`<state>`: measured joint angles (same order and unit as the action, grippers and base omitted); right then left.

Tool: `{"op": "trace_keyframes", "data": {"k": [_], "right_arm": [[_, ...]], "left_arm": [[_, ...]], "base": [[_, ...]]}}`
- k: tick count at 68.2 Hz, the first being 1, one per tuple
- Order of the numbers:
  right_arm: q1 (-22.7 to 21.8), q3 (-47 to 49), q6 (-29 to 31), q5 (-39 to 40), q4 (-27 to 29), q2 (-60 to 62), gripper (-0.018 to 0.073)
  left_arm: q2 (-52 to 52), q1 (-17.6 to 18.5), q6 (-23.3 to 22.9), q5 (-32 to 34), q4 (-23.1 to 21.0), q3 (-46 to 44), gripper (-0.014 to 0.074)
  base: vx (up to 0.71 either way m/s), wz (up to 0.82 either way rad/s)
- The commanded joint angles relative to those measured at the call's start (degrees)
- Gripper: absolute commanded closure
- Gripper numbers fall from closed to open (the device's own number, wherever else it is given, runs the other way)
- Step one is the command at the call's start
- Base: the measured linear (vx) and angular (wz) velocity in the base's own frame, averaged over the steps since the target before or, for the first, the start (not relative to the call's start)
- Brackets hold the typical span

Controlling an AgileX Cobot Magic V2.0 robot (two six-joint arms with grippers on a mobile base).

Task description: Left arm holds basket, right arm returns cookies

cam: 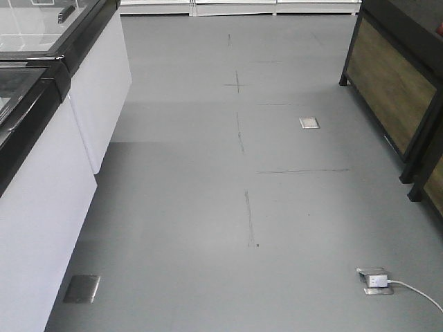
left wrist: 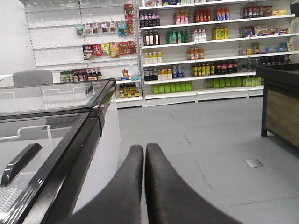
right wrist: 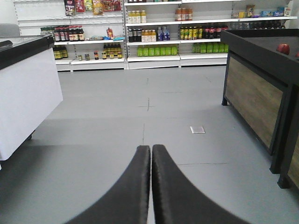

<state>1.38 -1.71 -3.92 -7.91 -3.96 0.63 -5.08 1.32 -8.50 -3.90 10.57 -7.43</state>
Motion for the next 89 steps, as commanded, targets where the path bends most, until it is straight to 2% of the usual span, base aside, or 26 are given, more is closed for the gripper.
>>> {"op": "trace_keyframes", "data": {"k": [1, 13, 33, 58, 66, 78, 89], "right_arm": [[0.1, 0.1, 0.0, 4.1, -0.4, 0.5, 0.0568], [0.1, 0.1, 0.0, 4.1, -0.4, 0.5, 0.0568], [0.1, 0.1, 0.0, 4.1, -0.4, 0.5, 0.0568], [0.1, 0.1, 0.0, 4.1, -0.4, 0.5, 0.0568], [0.1, 0.1, 0.0, 4.1, -0.4, 0.5, 0.0568], [0.1, 0.1, 0.0, 4.1, -0.4, 0.5, 0.0568], [0.1, 0.1, 0.0, 4.1, -0.4, 0.5, 0.0568]], "left_arm": [[-4.2, 0.0, -0.1, -0.5, -0.6, -6.0, 0.0604], [-10.2, 0.0, -0.1, -8.2, -0.6, -12.6, 0.0604], [-15.1, 0.0, -0.3, -14.5, -0.7, -15.3, 0.0604], [-15.1, 0.0, -0.3, -15.8, -0.7, -15.3, 0.0602], [-15.1, 0.0, -2.1, -16.7, -0.6, -15.3, 0.0596], [-15.1, 0.0, -2.2, -17.4, -0.6, -16.9, 0.0545], [-15.2, 0.0, -2.3, -19.0, -0.6, -19.4, 0.0458]], "base": [[0.00, 0.00], [0.00, 0.00], [0.00, 0.00], [0.00, 0.00], [0.00, 0.00], [0.00, 0.00], [0.00, 0.00]]}}
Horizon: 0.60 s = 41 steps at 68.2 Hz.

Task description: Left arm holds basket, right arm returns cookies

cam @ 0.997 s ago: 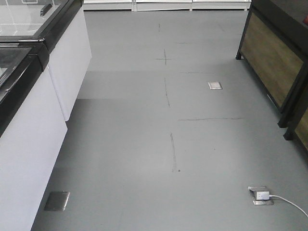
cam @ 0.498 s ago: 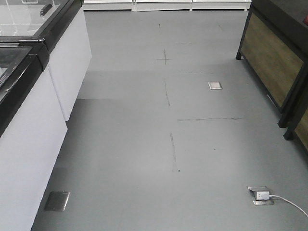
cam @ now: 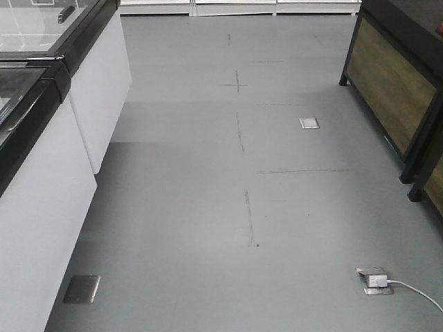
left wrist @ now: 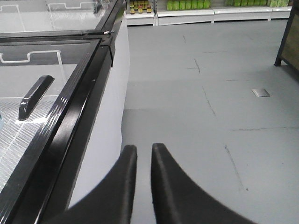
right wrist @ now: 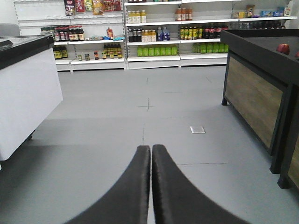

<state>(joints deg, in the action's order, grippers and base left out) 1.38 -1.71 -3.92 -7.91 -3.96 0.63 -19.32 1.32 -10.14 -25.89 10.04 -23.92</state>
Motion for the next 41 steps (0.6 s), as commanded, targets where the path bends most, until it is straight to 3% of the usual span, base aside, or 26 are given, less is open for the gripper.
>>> {"op": "trace_keyframes", "data": {"k": [1, 12, 21, 32, 41], "right_arm": [[0.1, 0.1, 0.0, 4.1, -0.4, 0.5, 0.0568], [0.1, 0.1, 0.0, 4.1, -0.4, 0.5, 0.0568], [0.1, 0.1, 0.0, 4.1, -0.4, 0.5, 0.0568], [0.1, 0.1, 0.0, 4.1, -0.4, 0.5, 0.0568], [0.1, 0.1, 0.0, 4.1, -0.4, 0.5, 0.0568]], "left_arm": [[-1.0, 0.0, -0.6, 3.0, -0.1, -2.9, 0.0449], [-1.0, 0.0, -1.4, 1.6, -0.1, -3.2, 0.0333], [-1.0, 0.0, -7.2, -1.1, -2.3, -3.3, 0.0238], [-2.6, 0.0, -10.7, -4.6, -9.2, -4.0, 0.0173], [-7.1, 0.0, -10.5, -9.7, -18.8, -6.3, 0.0167]], "base": [[0.00, 0.00], [0.00, 0.00], [0.00, 0.00], [0.00, 0.00], [0.00, 0.00]]}}
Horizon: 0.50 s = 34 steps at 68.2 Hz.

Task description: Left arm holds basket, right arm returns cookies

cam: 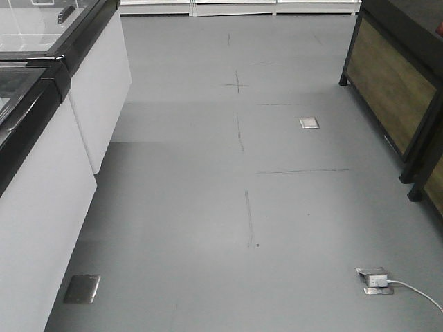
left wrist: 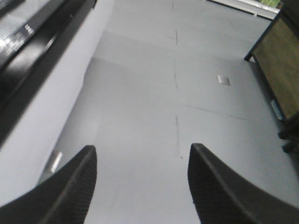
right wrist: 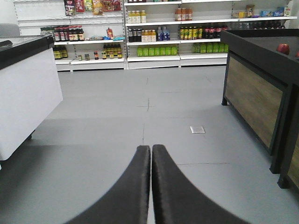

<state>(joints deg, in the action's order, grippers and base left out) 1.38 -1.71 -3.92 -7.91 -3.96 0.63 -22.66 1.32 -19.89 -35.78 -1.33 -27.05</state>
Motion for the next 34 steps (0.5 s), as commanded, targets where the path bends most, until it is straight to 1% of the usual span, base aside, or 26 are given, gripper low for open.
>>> {"op": "trace_keyframes", "data": {"k": [1, 7, 10, 15, 17, 18, 20, 24, 26, 30, 32, 34], "right_arm": [[0.1, 0.1, 0.0, 4.1, -0.4, 0.5, 0.0568], [0.1, 0.1, 0.0, 4.1, -0.4, 0.5, 0.0568], [0.1, 0.1, 0.0, 4.1, -0.4, 0.5, 0.0568], [0.1, 0.1, 0.0, 4.1, -0.4, 0.5, 0.0568], [0.1, 0.1, 0.0, 4.1, -0.4, 0.5, 0.0568], [0.1, 0.1, 0.0, 4.1, -0.4, 0.5, 0.0568], [0.1, 0.1, 0.0, 4.1, -0.4, 0.5, 0.0568], [0.1, 0.1, 0.0, 4.1, -0.4, 0.5, 0.0568], [0.1, 0.1, 0.0, 4.1, -0.4, 0.5, 0.0568], [0.1, 0.1, 0.0, 4.1, -0.4, 0.5, 0.0568], [0.1, 0.1, 0.0, 4.1, -0.4, 0.5, 0.0568], [0.1, 0.1, 0.0, 4.1, -0.4, 0.5, 0.0568]], "left_arm": [[-4.3, 0.0, -0.7, -0.3, -8.6, -3.5, 0.0167], [-7.7, 0.0, 0.3, -2.7, -14.7, -5.1, 0.0167], [-9.4, 0.0, 1.5, -3.7, -17.4, -5.9, 0.0167], [-12.2, 0.0, 3.8, -5.2, -23.3, -7.0, 0.0168], [-13.3, 0.0, 5.0, -6.5, -26.2, -7.6, 0.0171], [-13.8, 0.0, 6.2, -7.0, -28.5, -7.8, 0.0174], [-15.2, 0.0, 8.2, -7.7, -31.6, -8.4, 0.0178], [-17.1, -0.1, 12.6, -8.9, -37.1, -9.9, 0.0187], [-18.0, -0.1, 14.1, -8.9, -39.9, -10.6, 0.0190], [-19.0, -0.1, 15.3, -7.7, -42.6, -12.2, 0.0190], [-19.4, -0.3, 15.1, -6.3, -42.6, -13.4, 0.0190], [-19.9, -0.5, 14.3, -4.7, -41.6, -14.7, 0.0190]], "base": [[0.00, 0.00], [0.00, 0.00], [0.00, 0.00], [0.00, 0.00], [0.00, 0.00], [0.00, 0.00], [0.00, 0.00], [0.00, 0.00], [0.00, 0.00], [0.00, 0.00], [0.00, 0.00], [0.00, 0.00]]}}
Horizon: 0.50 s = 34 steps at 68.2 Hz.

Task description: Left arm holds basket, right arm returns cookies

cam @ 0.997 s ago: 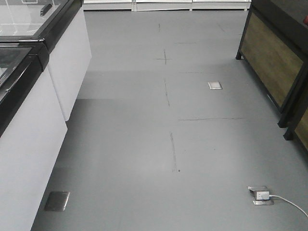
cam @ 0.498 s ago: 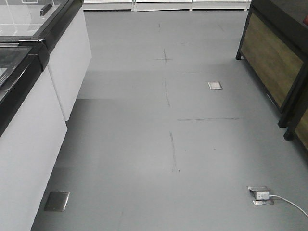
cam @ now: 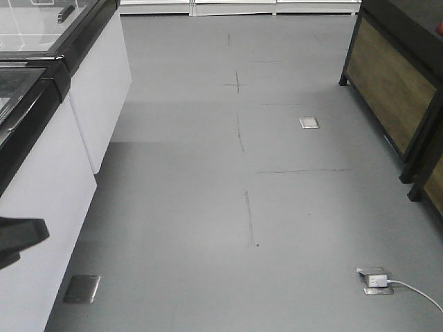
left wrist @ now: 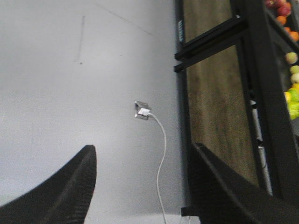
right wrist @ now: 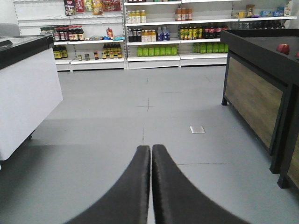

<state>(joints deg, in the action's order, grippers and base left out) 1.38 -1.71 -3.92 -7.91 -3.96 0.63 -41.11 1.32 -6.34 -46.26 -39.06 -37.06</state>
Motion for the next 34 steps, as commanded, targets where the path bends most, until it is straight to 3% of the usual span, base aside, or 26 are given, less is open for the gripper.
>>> {"op": "trace_keyframes", "data": {"k": [1, 7, 15, 25, 34], "right_arm": [[0.1, 0.1, 0.0, 4.1, -0.4, 0.5, 0.0568], [0.1, 0.1, 0.0, 4.1, -0.4, 0.5, 0.0568], [0.1, 0.1, 0.0, 4.1, -0.4, 0.5, 0.0568], [0.1, 0.1, 0.0, 4.1, -0.4, 0.5, 0.0568], [0.1, 0.1, 0.0, 4.1, -0.4, 0.5, 0.0568]], "left_arm": [[-1.5, -0.7, 0.4, 6.3, -3.4, -5.2, 0.0190], [-2.1, -3.0, -5.1, 8.4, 1.7, -8.4, 0.0190], [-3.0, -7.1, -10.7, 5.6, 8.9, -13.2, 0.0190], [-4.5, -10.7, -9.4, -0.2, 13.5, -18.7, 0.0190], [-4.9, -13.8, -12.0, -0.1, 14.6, -20.5, 0.0190]], "base": [[0.00, 0.00], [0.00, 0.00], [0.00, 0.00], [0.00, 0.00], [0.00, 0.00]]}}
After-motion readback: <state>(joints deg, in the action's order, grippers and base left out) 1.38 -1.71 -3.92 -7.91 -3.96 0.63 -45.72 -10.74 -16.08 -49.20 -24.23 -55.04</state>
